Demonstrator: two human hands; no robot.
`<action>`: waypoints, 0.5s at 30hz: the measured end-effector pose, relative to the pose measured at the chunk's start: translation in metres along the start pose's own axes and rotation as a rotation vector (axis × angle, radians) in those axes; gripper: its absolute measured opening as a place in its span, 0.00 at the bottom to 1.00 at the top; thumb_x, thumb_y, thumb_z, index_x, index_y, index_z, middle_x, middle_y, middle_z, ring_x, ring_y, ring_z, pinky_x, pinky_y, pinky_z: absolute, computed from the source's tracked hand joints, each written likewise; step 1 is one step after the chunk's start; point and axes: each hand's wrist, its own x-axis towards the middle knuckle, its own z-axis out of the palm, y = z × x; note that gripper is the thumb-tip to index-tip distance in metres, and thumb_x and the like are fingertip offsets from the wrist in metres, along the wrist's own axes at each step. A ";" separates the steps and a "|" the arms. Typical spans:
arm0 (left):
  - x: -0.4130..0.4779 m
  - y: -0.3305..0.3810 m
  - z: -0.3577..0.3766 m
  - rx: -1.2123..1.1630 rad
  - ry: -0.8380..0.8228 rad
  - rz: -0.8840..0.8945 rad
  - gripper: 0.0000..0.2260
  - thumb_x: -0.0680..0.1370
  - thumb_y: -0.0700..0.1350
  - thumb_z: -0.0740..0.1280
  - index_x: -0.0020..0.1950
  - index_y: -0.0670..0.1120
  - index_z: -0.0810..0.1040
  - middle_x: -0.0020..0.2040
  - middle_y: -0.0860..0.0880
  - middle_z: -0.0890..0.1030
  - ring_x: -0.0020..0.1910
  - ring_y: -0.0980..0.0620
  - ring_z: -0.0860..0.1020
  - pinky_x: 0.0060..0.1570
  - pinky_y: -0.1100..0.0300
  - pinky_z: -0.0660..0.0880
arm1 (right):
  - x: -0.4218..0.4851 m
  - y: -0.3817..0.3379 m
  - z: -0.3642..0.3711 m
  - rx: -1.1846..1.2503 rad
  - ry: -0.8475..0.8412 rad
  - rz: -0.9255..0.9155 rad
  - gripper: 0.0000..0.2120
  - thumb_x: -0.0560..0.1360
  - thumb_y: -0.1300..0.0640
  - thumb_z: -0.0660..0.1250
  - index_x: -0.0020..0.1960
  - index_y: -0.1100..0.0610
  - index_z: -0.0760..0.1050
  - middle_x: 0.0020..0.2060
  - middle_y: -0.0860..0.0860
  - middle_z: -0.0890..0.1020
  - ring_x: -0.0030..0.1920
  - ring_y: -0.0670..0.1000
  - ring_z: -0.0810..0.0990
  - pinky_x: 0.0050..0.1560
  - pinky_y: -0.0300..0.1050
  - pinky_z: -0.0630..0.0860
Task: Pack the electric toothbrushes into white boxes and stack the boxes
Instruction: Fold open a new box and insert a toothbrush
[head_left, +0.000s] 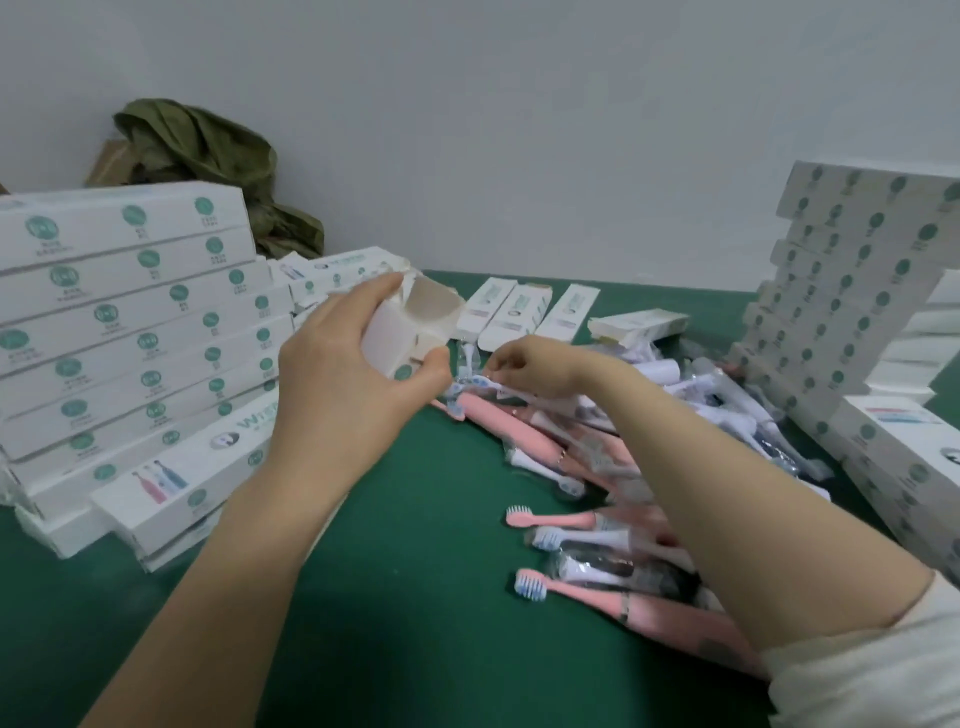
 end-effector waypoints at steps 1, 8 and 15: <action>0.000 0.000 -0.001 0.000 -0.002 -0.002 0.26 0.67 0.53 0.69 0.65 0.49 0.76 0.55 0.59 0.73 0.51 0.68 0.66 0.55 0.69 0.63 | -0.005 -0.004 0.001 0.020 0.009 -0.010 0.08 0.79 0.58 0.60 0.50 0.52 0.77 0.40 0.40 0.77 0.39 0.40 0.73 0.41 0.36 0.68; -0.010 -0.002 -0.001 -0.025 -0.004 -0.055 0.27 0.66 0.53 0.67 0.65 0.50 0.76 0.57 0.56 0.77 0.50 0.63 0.69 0.54 0.65 0.65 | -0.038 -0.014 0.018 0.170 0.063 -0.097 0.04 0.77 0.60 0.66 0.47 0.53 0.78 0.38 0.42 0.78 0.38 0.38 0.74 0.41 0.28 0.70; -0.009 -0.004 -0.001 -0.012 -0.019 -0.028 0.26 0.66 0.52 0.68 0.64 0.50 0.76 0.54 0.59 0.74 0.49 0.66 0.67 0.50 0.73 0.63 | -0.064 -0.021 0.010 0.544 0.271 -0.092 0.05 0.77 0.64 0.66 0.47 0.57 0.78 0.40 0.50 0.81 0.38 0.42 0.79 0.45 0.38 0.78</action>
